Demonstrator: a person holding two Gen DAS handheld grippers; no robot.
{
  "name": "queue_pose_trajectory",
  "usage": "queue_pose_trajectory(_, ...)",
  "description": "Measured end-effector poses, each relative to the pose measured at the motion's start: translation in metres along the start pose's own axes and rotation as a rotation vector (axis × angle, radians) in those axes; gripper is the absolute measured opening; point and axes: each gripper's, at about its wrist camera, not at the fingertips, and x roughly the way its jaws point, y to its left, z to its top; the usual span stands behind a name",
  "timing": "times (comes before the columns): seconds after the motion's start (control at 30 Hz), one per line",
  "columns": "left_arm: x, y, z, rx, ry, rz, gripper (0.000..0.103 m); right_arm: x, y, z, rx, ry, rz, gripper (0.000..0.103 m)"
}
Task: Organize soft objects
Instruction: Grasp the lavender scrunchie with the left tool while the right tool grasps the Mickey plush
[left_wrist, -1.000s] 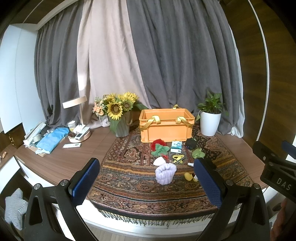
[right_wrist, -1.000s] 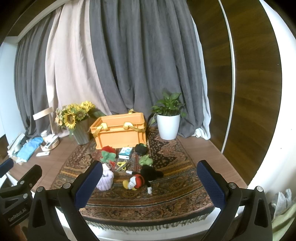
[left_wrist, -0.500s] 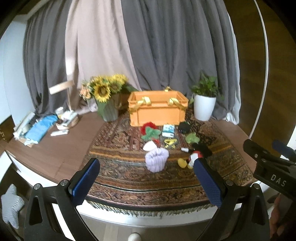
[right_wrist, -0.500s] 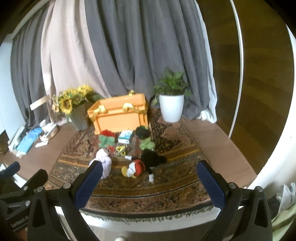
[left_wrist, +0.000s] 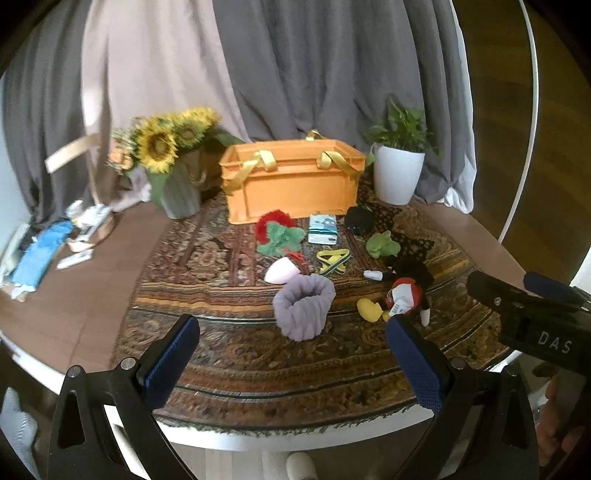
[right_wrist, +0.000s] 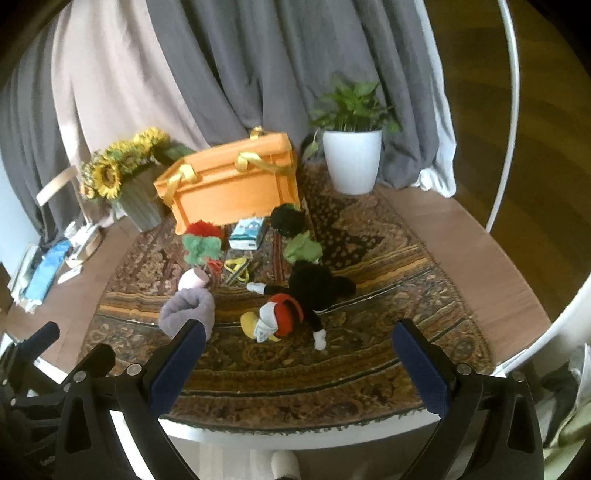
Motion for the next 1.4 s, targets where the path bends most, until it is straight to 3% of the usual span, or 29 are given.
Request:
queue_pose_trajectory(0.3,0.078,0.017,0.006,0.023,0.111,-0.098,0.094,0.067,0.015,0.008,0.042,0.098,-0.031,0.099)
queue_pose_trajectory(0.6,0.13,0.016,0.002,0.041,0.204,-0.162,0.09,0.1,0.009,0.011,0.078,0.172,-0.066,0.096)
queue_pose_trajectory(0.83,0.156,0.006,-0.003,0.021,0.247,-0.13,0.082,0.133,0.0,0.016,0.056,0.252,-0.014,0.091)
queue_pose_trajectory(1.07,0.172,0.002,-0.003,-0.004,0.274,-0.111,0.061,0.163,-0.005,0.013,0.076,0.356,0.053,0.078)
queue_pose_trajectory(1.4,0.176,-0.007,0.0,-0.034,0.301,-0.149,0.032,0.171,-0.007,0.013,0.073,0.39,0.125,0.057)
